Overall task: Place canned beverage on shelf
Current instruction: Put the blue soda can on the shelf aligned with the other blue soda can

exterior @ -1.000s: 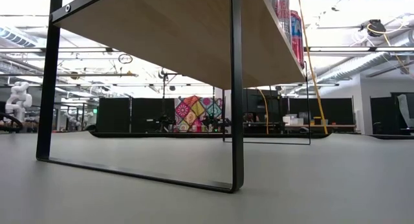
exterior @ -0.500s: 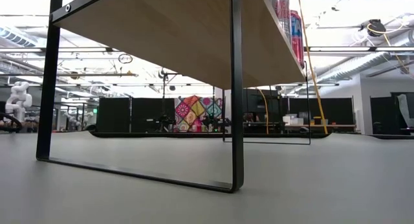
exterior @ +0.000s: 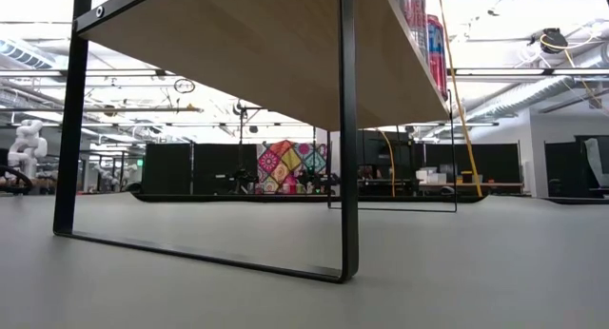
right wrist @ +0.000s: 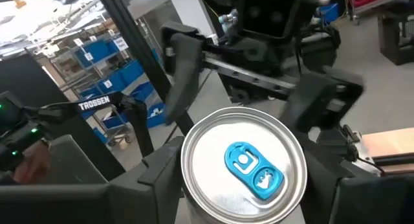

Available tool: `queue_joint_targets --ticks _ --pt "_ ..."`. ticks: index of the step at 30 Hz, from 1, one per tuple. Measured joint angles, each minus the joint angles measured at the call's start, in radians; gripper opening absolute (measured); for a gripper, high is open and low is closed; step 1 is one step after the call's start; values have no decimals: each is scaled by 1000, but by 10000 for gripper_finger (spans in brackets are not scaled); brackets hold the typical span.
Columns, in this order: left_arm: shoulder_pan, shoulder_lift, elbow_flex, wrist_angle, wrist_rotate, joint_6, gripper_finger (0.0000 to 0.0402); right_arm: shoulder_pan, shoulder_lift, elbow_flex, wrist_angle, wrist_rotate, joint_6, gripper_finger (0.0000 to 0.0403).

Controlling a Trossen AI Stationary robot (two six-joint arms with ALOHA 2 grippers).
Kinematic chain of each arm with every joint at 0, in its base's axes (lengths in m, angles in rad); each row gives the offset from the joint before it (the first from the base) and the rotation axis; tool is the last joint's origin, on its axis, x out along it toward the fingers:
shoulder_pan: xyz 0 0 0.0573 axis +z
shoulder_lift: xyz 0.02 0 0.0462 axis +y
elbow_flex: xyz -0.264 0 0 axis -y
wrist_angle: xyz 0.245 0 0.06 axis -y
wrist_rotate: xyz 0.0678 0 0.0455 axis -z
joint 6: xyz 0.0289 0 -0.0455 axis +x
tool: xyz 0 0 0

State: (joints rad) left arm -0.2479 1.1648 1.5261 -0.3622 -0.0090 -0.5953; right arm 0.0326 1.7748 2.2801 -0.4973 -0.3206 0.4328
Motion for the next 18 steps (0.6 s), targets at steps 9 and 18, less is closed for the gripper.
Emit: queue_joint_targets --ticks 9,18 --pt "13 0 0 -82 32 -43 356 2 39 2 17 1 0 201" --pt "32 34 0 -81 39 -53 356 2 58 2 28 4 -9 201"
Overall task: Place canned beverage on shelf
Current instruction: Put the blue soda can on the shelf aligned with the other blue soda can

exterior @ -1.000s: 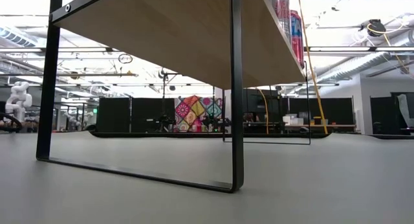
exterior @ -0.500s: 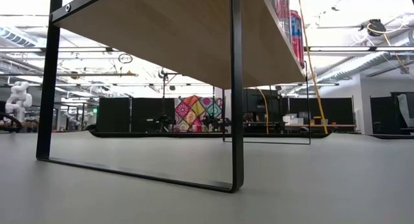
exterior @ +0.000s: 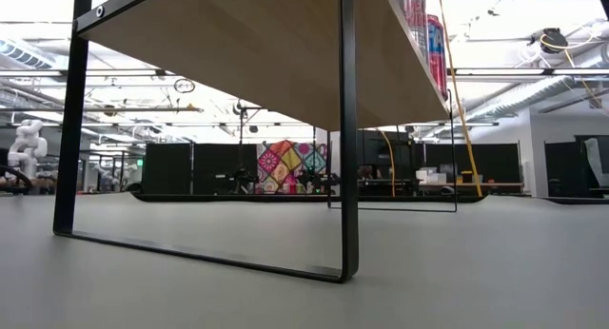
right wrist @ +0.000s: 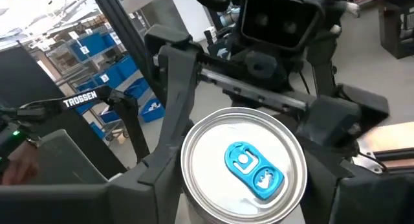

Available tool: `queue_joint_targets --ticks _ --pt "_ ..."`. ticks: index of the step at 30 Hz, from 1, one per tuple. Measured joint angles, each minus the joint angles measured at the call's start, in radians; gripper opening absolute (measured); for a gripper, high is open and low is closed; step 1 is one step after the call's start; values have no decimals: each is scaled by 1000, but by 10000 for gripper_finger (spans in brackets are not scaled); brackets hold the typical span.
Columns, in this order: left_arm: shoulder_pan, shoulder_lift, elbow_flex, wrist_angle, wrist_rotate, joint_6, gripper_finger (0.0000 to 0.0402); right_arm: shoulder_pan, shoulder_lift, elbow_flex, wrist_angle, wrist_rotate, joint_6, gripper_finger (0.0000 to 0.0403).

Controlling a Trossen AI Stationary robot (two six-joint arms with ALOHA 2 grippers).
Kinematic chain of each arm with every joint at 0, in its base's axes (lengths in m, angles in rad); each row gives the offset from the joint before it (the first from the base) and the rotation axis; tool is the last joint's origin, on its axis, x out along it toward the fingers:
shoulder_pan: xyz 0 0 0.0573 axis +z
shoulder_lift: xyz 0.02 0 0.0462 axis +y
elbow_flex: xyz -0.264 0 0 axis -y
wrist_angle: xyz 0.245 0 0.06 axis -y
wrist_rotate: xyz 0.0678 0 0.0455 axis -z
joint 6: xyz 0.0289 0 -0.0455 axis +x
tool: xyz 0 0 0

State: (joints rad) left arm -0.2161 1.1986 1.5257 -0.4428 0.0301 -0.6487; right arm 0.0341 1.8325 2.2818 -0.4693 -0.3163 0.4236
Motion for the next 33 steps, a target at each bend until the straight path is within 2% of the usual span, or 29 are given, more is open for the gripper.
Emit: queue_joint_targets --ticks 12,20,24,33 --pt "0 39 0 39 -8 0 346 0 3 -2 8 1 -48 201" --pt "0 39 0 35 -16 -18 251 -1 3 -2 7 -1 -68 201" --pt "0 39 0 35 -19 -18 217 -1 3 -2 5 -3 -66 208" --pt "0 39 0 41 -24 -30 225 -2 3 -2 7 2 -49 252"
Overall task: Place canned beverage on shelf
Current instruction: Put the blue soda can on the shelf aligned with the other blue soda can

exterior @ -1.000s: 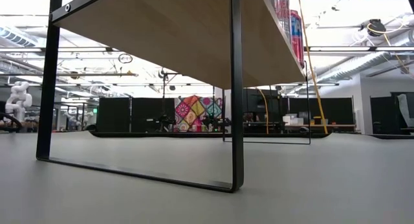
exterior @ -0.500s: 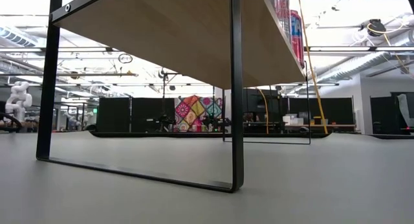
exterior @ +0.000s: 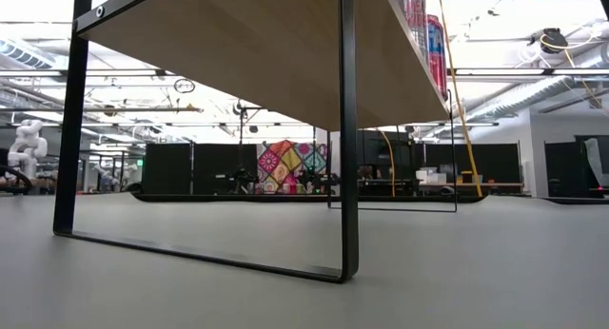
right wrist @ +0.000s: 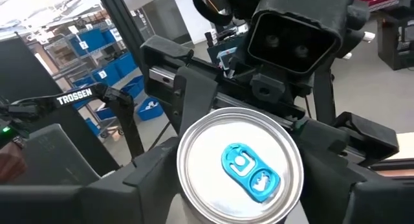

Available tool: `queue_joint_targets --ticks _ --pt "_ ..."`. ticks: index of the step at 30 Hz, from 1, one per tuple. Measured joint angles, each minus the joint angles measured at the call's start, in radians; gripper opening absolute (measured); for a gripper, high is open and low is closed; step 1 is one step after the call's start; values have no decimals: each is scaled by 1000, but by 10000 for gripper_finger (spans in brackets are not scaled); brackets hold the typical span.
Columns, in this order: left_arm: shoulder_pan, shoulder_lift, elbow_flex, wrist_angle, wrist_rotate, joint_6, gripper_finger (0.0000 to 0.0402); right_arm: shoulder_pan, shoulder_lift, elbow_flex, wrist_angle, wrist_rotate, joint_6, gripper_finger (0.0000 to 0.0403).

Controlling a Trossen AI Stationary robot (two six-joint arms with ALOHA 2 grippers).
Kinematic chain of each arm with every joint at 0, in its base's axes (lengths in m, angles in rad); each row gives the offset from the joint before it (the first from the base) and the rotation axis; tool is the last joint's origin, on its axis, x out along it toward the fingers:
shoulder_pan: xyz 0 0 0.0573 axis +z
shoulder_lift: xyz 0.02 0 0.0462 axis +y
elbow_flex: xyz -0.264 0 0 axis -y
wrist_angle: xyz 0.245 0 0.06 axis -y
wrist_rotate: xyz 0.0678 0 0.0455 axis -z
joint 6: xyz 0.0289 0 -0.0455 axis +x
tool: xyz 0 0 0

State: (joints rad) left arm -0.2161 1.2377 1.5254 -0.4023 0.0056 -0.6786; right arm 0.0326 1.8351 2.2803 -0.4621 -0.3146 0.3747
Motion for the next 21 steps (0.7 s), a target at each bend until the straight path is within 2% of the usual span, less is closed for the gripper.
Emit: queue_joint_targets --ticks 9,15,21 --pt "0 -1 0 42 -1 1 226 -14 -50 0 -21 20 30 301" --pt "0 -3 0 76 -13 11 226 -11 -118 0 -152 146 0 306" --pt "0 -3 0 113 -121 54 226 36 -166 0 -350 266 24 306"
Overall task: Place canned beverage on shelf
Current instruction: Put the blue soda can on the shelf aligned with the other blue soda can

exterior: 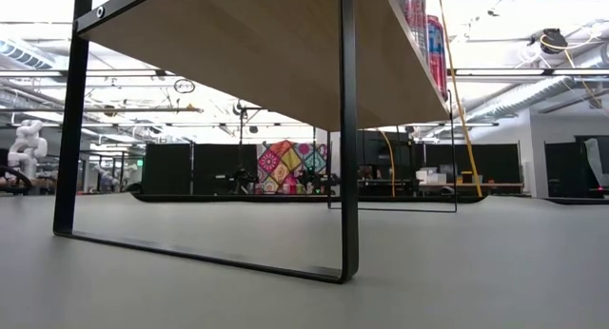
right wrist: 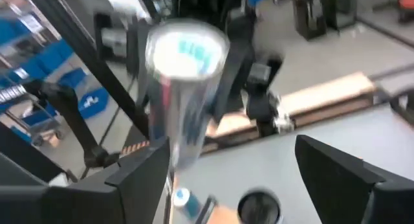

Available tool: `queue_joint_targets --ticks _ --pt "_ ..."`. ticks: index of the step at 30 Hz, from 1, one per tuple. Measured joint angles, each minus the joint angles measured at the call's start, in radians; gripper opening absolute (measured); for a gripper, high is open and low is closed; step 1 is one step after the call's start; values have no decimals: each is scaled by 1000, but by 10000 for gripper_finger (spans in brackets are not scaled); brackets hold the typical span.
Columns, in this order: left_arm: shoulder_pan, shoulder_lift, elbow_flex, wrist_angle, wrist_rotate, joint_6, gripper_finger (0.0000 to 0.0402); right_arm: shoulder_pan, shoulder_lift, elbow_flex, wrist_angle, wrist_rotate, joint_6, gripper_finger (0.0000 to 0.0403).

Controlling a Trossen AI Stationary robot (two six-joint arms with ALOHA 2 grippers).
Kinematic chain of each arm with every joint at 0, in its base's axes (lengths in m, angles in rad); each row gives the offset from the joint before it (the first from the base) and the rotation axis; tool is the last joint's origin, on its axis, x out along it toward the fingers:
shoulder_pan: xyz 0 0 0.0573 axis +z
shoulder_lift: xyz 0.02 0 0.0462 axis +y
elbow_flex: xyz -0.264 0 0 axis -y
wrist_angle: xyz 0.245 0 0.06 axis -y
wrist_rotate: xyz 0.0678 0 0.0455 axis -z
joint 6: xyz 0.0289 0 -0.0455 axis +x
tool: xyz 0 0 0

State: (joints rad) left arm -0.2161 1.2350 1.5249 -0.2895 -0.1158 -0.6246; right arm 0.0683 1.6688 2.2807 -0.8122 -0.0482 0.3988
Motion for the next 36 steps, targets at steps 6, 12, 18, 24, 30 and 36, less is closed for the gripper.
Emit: queue_joint_targets --ticks 6,12,18,24,30,36 --pt "0 0 0 123 -197 109 226 77 24 0 -61 94 89 313" --pt "0 1 0 233 -334 210 226 97 52 -1 -27 210 108 352" --pt "0 15 0 277 -391 247 226 72 67 -1 6 227 54 378" --pt "0 47 0 338 -410 247 226 43 67 -1 39 168 32 379" --pt "0 95 0 419 -410 264 226 24 68 -1 86 97 24 378" --pt "0 117 0 441 -409 294 226 24 68 -1 98 97 26 345"
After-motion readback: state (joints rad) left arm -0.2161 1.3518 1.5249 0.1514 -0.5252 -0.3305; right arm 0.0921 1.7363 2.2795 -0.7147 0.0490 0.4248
